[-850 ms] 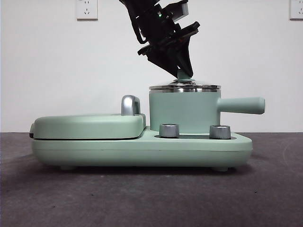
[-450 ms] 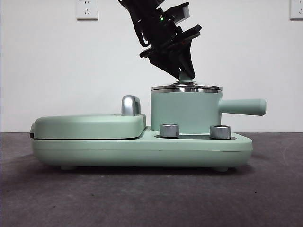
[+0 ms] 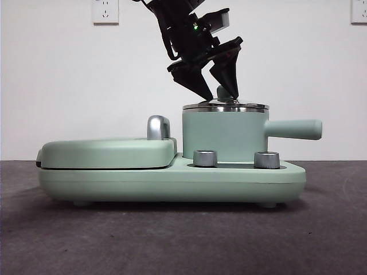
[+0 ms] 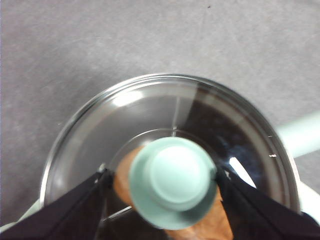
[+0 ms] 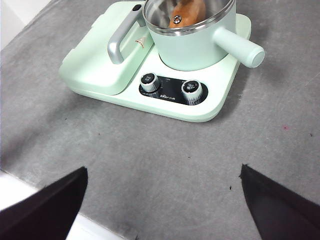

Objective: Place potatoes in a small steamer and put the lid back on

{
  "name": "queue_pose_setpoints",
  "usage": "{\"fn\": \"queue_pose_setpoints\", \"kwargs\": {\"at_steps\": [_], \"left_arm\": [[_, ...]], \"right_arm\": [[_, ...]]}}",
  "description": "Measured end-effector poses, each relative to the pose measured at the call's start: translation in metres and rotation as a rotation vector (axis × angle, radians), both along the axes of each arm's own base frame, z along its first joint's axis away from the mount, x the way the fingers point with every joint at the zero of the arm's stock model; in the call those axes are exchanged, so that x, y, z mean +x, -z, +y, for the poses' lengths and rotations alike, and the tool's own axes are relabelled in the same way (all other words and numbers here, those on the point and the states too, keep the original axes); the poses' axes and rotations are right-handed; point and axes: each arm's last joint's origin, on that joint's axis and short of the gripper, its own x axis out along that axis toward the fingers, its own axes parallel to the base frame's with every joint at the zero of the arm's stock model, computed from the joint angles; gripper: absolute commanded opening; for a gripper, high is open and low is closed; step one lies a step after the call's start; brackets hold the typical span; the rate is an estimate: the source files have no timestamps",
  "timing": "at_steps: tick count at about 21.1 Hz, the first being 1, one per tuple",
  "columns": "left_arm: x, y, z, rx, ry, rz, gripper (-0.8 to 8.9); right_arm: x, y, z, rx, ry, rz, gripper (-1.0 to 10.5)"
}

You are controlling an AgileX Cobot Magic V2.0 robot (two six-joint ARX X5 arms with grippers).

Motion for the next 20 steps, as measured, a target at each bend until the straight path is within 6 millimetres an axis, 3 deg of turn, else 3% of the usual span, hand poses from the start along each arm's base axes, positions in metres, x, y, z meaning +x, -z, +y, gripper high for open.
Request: {"fn": "queue_pose_setpoints", "kwargs": {"at_steps": [3, 7, 11, 14, 20], "left_arm": [[0.000, 0.000, 0.000, 0.008, -0.011, -0.005, 3.54], [0.001, -0.001, 0.000, -0.002, -0.031, -0.006, 4.80], [-0.004, -0.011, 0.003, -0.026, -0.059, 0.002, 4.80], [-0.025, -0.046, 0.019, -0.045, -0.073, 0.002, 4.80], [-0.085, -0.121, 0.070, -0.069, -0.106, 0.008, 4.78]], "right_arm": [[0.000, 0.000, 0.000, 0.000, 0.000, 0.000, 4.9], [0.000, 0.000, 0.000, 0.000, 0.000, 0.000, 4.9], [0.000, 0.000, 0.000, 0.000, 0.000, 0.000, 4.9], [0.000, 0.000, 0.000, 0.000, 0.000, 0.000, 4.9], [0.000, 0.000, 0.000, 0.000, 0.000, 0.000, 4.9]]}}
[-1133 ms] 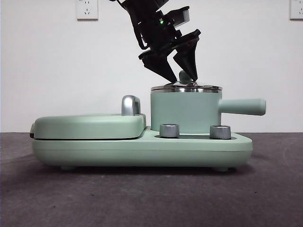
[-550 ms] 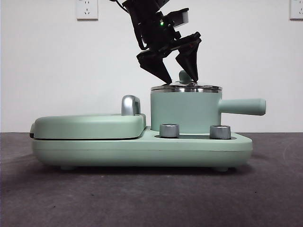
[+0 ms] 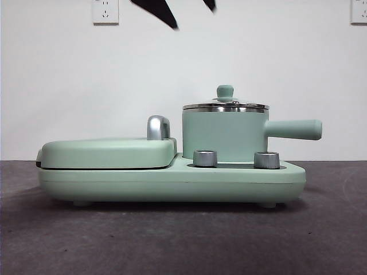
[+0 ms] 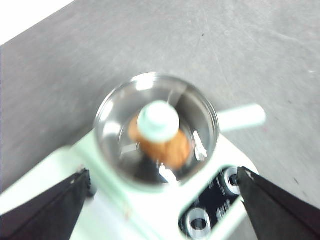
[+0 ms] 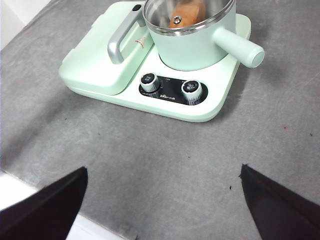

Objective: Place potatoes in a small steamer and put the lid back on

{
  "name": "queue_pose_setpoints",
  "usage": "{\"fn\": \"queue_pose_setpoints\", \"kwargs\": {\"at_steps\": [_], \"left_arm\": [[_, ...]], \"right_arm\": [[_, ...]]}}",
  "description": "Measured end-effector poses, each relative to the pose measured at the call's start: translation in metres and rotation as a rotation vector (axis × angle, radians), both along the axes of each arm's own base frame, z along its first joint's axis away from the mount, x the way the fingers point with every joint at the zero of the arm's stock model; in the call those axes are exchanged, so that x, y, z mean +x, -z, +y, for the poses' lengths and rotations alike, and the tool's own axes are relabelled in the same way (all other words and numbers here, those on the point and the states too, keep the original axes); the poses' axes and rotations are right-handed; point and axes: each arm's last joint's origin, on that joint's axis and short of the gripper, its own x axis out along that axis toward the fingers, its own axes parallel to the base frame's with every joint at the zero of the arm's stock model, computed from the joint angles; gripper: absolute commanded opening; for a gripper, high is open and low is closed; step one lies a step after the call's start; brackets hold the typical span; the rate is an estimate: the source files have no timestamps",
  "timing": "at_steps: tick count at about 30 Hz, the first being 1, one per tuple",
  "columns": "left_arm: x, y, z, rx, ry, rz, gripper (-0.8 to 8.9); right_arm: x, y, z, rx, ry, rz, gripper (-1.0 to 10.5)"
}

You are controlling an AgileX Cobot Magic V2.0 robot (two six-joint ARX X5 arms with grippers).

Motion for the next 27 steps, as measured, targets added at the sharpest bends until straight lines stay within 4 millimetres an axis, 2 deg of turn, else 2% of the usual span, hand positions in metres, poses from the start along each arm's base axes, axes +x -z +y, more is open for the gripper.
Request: {"fn": "queue_pose_setpoints", "kwargs": {"at_steps": [3, 5, 9, 13, 17, 21, 27], "left_arm": [[-0.027, -0.027, 0.030, -0.020, -0.033, -0.004, 4.77], [-0.052, -0.041, 0.048, -0.057, -0.032, -0.025, 4.77], [-0.085, -0.041, 0.070, -0.068, -0.022, -0.025, 4.77], [-0.111, -0.016, 0.088, -0.049, -0.023, 0.002, 4.76], [-0.136, 0.025, 0.105, -0.032, -0.039, 0.059, 4.71], [-0.161, 0.057, 0.121, -0.105, -0.061, 0.070, 4.68], [-0.196, 0.089, 0.145, -0.238, -0.119, 0.036, 4.62]], "right_arm": [[0.000, 0.000, 0.000, 0.001, -0.001, 0.000, 4.9], [0.000, 0.000, 0.000, 0.001, -0.002, 0.001, 4.9], [0.000, 0.000, 0.000, 0.002, -0.003, 0.001, 4.9], [0.000, 0.000, 0.000, 0.005, -0.010, 0.002, 4.9], [-0.001, 0.000, 0.001, 0.019, -0.035, 0.007, 4.9], [-0.001, 0.000, 0.002, 0.030, -0.072, 0.008, 4.9], [-0.001, 0.000, 0.002, 0.029, -0.086, 0.005, 4.9]]}}
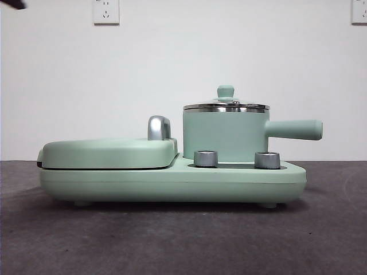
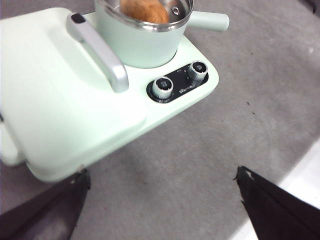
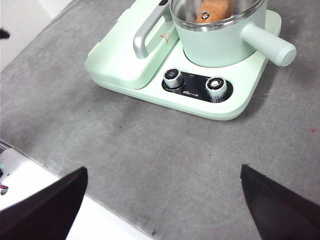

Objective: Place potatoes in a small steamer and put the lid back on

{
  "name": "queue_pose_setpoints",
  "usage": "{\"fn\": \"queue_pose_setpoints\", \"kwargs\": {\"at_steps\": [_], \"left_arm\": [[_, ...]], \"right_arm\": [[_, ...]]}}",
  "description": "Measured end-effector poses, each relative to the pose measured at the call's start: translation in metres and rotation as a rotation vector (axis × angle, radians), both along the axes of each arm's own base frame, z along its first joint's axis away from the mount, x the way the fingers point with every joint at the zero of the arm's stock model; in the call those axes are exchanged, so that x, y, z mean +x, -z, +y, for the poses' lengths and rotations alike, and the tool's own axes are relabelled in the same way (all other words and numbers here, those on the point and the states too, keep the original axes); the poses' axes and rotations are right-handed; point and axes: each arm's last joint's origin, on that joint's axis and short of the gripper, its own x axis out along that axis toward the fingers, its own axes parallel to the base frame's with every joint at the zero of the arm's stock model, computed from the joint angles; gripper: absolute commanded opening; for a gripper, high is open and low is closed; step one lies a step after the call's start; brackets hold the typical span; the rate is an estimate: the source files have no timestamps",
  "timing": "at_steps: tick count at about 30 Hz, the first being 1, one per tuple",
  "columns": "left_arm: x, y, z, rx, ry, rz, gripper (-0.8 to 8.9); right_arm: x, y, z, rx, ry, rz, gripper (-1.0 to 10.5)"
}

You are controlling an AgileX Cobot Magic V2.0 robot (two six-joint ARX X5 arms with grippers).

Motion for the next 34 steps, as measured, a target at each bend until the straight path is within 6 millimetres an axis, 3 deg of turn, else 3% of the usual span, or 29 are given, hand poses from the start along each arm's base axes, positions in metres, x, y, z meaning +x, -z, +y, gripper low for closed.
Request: {"fn": "queue_pose_setpoints", "kwargs": {"at_steps": [3, 5, 6, 7, 8, 9, 34], "left_arm": [[-0.013, 0.006, 0.009, -0.037, -0.018, -0.005, 3.72], [-0.020, 0.003, 0.013, -0.067, -0.025, -0.027, 1.87], [-0.023, 0.001, 0.016, -0.080, -0.026, -0.042, 0.34], [-0.025, 0.001, 0.017, -0.088, -0.027, -0.049, 0.11], [-0.028, -0.001, 0.019, -0.099, -0.028, -0.060, 0.13], [-0.031, -0.002, 0.021, -0.108, -0.029, -0.069, 0.14], [-0.036, -0.001, 0.024, -0.106, -0.034, -0.063, 0.20]], "right_arm": [[0.000, 0.000, 0.000, 0.000, -0.001, 0.000, 4.9], [0.000, 0.000, 0.000, 0.000, -0.001, 0.000, 4.5], [0.000, 0.000, 0.000, 0.001, -0.002, 0.000, 3.6], [0.000, 0.000, 0.000, 0.001, -0.001, 0.000, 2.2], [0.000, 0.000, 0.000, 0.000, -0.001, 0.000, 0.3], [0.000, 0.000, 0.000, 0.000, -0.002, 0.000, 0.2], [0.000, 0.000, 0.000, -0.005, 0.003, -0.003, 0.2]]}}
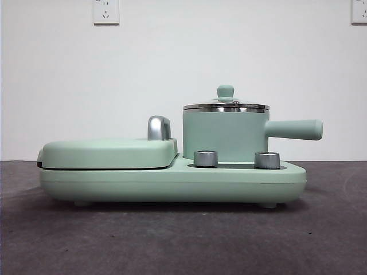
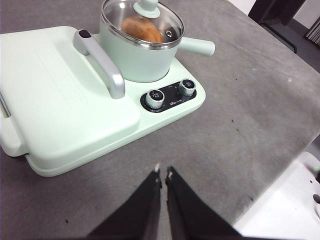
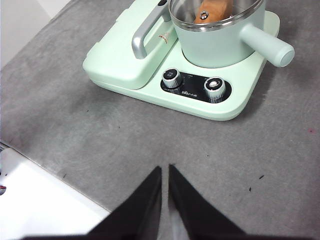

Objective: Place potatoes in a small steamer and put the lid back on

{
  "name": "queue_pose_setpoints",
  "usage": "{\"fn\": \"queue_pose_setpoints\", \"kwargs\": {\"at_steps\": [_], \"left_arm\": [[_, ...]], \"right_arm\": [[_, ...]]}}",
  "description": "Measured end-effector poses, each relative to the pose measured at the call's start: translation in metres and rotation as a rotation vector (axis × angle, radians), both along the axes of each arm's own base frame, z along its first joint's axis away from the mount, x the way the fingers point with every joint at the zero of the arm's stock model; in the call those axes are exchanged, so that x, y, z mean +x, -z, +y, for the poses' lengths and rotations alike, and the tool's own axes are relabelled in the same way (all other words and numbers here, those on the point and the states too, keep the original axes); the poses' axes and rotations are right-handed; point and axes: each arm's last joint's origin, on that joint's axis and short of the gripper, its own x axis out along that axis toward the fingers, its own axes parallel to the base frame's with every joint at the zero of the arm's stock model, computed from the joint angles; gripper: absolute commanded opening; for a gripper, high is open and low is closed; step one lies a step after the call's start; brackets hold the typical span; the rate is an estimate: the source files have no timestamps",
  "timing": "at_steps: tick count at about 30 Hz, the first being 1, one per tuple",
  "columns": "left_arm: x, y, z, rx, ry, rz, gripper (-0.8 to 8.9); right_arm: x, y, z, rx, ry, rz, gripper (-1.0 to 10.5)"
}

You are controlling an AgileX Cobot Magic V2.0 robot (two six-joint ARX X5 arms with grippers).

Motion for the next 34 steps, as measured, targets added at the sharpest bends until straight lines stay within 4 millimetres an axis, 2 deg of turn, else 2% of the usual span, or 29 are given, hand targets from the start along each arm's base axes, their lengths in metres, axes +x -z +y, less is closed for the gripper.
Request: {"fn": "queue_pose_setpoints", "kwargs": {"at_steps": [4, 8, 14, 20, 23, 27, 34], "left_arm": [[-0.003, -0.002, 0.008, -0.018, -0.052, -0.051, 0.20], [-0.006, 0.015, 0.020, -0.039, -0.178, -0.149, 0.20], [0.004, 0.083, 0.035, -0.034, -0.435, -0.304, 0.20], [0.015, 0.146, 0.040, -0.034, -0.525, -0.355, 0.20], [0.020, 0.167, 0.040, -0.017, -0.560, -0.345, 0.20], [0.025, 0.184, 0.042, 0.011, -0.644, -0.344, 0.19], [0.025, 0.183, 0.049, 0.014, -0.721, -0.374, 0.20]], "right_arm": [[0.000, 0.000, 0.000, 0.000, 0.000, 0.000, 0.2], [0.000, 0.000, 0.000, 0.000, 0.000, 0.000, 0.2], [0.000, 0.000, 0.000, 0.000, 0.000, 0.000, 0.2], [0.000, 0.000, 0.000, 0.000, 0.000, 0.000, 0.2], [0.000, 0.000, 0.000, 0.000, 0.000, 0.000, 0.2], [0.000, 0.000, 0.000, 0.000, 0.000, 0.000, 0.2], [0.000, 0.000, 0.000, 0.000, 0.000, 0.000, 0.2]]}}
